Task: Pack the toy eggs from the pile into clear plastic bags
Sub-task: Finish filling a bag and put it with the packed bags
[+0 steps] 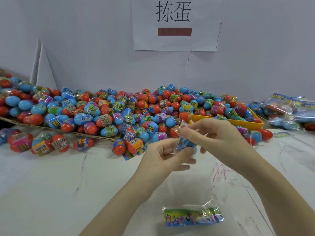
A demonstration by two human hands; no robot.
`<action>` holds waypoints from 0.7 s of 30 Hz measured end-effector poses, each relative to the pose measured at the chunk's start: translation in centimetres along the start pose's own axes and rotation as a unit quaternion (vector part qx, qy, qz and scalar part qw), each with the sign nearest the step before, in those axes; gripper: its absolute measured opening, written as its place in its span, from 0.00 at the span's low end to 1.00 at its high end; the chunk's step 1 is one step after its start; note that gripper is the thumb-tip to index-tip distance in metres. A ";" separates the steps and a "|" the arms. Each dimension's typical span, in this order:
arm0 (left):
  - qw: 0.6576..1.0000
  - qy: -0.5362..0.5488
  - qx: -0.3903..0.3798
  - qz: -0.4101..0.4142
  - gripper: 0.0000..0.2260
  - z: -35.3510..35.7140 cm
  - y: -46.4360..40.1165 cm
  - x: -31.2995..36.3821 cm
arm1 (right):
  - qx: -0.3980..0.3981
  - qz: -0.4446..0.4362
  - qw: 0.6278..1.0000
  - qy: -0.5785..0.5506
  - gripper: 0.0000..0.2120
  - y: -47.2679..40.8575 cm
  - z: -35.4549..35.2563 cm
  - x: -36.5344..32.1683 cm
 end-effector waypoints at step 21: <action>0.994 0.089 0.062 -0.006 0.20 -1.2 0.0 -0.1 | -0.119 -0.055 0.982 0.134 0.28 0.7 1.6 -1.3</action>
Point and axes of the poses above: each hand's wrist, its own y-axis away from the middle knuckle, its own z-axis out of the palm, x = y × z, the point moved 6 cm from there along -y, towards the middle knuckle, and after that the axes turned 10 degrees about -x, right-handed, at the moved point
